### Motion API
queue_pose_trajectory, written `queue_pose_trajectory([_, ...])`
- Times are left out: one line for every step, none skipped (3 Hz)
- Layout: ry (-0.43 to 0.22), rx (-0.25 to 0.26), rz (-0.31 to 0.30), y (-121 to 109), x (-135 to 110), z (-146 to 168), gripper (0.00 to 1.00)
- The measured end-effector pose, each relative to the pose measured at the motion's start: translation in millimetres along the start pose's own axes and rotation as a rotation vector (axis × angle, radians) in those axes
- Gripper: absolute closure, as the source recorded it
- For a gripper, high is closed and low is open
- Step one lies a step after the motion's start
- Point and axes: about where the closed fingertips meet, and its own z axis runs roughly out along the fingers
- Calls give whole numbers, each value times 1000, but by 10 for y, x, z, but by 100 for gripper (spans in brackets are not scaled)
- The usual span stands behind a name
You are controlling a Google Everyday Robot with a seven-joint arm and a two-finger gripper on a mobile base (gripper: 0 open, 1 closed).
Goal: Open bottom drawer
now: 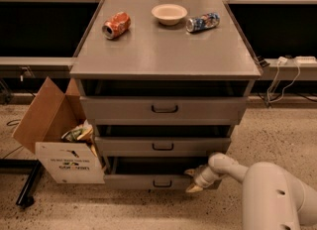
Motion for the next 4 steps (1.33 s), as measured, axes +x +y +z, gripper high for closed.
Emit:
queue_pose_trajectory([0, 0, 0, -6, -36, -70, 73])
queue_pose_trajectory([0, 0, 0, -8, -51, -98, 96])
queue_pose_trajectory([0, 0, 0, -7, -51, -98, 0])
queue_pose_trajectory([0, -1, 0, -4, -51, -95, 0])
